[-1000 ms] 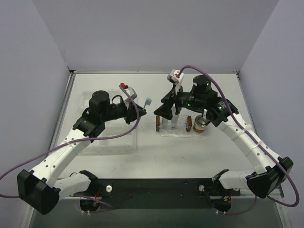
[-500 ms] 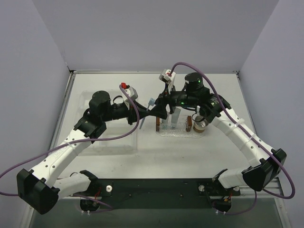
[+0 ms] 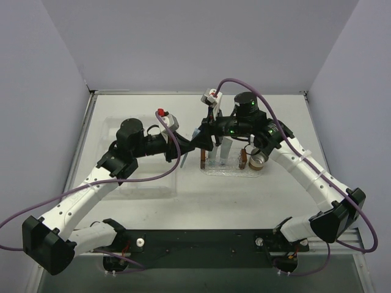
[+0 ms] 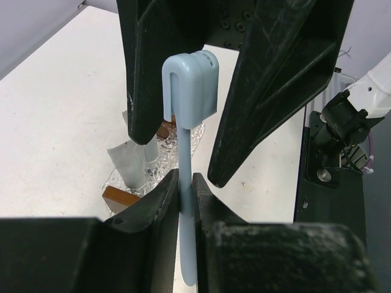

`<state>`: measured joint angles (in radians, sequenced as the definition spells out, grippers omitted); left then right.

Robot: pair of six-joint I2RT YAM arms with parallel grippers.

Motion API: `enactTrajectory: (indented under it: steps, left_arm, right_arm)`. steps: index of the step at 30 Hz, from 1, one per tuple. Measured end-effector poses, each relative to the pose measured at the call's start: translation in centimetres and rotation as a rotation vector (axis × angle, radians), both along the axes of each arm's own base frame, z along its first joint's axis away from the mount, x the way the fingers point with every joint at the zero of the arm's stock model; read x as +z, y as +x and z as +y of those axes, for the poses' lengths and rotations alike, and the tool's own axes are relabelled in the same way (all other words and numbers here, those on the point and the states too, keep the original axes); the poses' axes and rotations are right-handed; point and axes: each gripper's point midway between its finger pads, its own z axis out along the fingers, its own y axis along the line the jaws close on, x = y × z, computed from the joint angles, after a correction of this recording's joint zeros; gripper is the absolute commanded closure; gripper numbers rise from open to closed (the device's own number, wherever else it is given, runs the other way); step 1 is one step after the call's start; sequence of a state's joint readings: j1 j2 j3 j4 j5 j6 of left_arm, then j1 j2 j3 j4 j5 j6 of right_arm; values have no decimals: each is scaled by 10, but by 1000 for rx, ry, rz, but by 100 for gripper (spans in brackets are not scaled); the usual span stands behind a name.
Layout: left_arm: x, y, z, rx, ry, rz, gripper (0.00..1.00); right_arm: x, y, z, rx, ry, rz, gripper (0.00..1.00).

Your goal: Prepare toiletry sets of a toothbrush and toothpaste on the tray

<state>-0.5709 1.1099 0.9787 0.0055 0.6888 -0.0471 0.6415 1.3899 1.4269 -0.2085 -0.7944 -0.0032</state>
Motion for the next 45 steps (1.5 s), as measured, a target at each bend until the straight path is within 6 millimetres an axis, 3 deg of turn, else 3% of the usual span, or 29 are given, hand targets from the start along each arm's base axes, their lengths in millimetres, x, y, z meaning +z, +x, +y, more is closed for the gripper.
enactTrajectory:
  steps: [8,20,25,29,32,35,36,43,45]
  left_arm:
    - [-14,-1,1,-1,18,20,100]
    - [-14,-3,0,-10,18,21,100]
    - [-16,-4,-1,-11,19,23,100]
    - [-17,-3,-1,-10,21,24,100]
    - [-17,-3,0,-10,21,25,91]
    - [-18,-3,0,-6,22,24,74]
    - [-18,-3,0,-5,22,25,62]
    - [-16,-1,2,10,26,-1,18]
    - [-14,0,3,18,26,-10,16]
  right_arm:
    - [1,-1,1,6,3,-1,65]
    - [-2,1,3,11,-2,8,74]
    - [-3,0,6,18,-4,13,82]
    - [-4,-1,7,26,-4,19,96]
    - [-4,-2,8,28,-5,18,100]
    - [-4,-1,7,24,-8,13,100]
    - [-5,0,7,19,-12,12,100]
    - [-15,14,-2,-56,-81,-38,100]
    - [-17,18,-7,-82,-103,-64,100]
